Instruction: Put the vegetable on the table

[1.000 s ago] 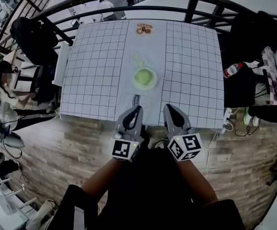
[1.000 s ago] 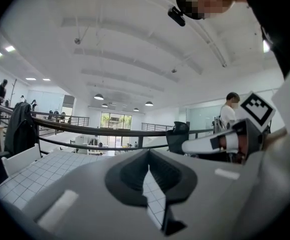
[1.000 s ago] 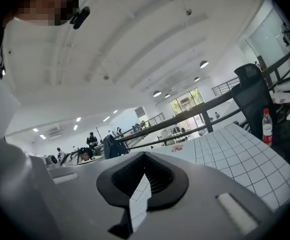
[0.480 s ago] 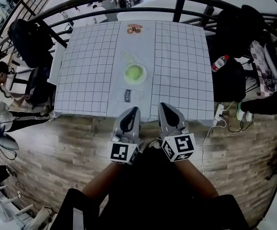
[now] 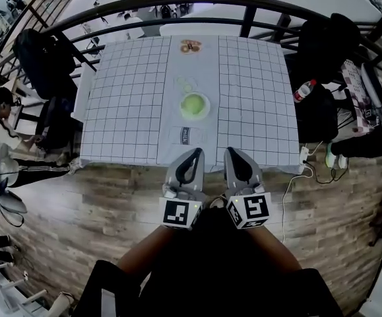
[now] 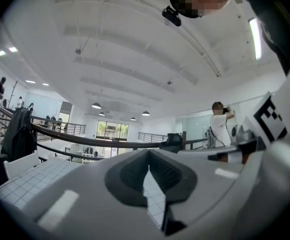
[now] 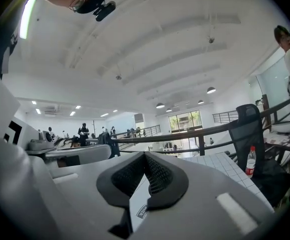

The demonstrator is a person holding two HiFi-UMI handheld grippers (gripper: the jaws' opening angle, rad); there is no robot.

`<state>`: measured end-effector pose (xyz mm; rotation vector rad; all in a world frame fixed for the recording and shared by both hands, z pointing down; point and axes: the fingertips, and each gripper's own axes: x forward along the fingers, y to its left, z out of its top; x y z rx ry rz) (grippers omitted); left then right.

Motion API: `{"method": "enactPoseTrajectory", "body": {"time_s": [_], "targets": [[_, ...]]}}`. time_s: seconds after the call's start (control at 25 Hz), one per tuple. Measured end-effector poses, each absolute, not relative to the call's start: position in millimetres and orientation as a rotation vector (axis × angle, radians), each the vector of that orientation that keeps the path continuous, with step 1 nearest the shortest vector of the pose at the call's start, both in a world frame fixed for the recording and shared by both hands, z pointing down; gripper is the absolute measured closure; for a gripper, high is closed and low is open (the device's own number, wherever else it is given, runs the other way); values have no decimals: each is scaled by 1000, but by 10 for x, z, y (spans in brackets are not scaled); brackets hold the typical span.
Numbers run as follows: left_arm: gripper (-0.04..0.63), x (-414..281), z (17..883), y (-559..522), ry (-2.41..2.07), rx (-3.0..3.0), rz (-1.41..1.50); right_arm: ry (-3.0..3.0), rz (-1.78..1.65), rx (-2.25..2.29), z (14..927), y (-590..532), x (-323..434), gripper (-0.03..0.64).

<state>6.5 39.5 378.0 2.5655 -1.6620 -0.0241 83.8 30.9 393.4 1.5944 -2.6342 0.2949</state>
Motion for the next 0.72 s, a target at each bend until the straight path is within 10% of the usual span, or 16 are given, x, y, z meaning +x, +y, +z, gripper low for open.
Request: {"method": "enactPoseTrajectory", "body": {"time_s": [0.72], "targets": [[588,-566,3616,572,-1674,2583,-80,-2634,194,1605,3744,543,114,620]]}}
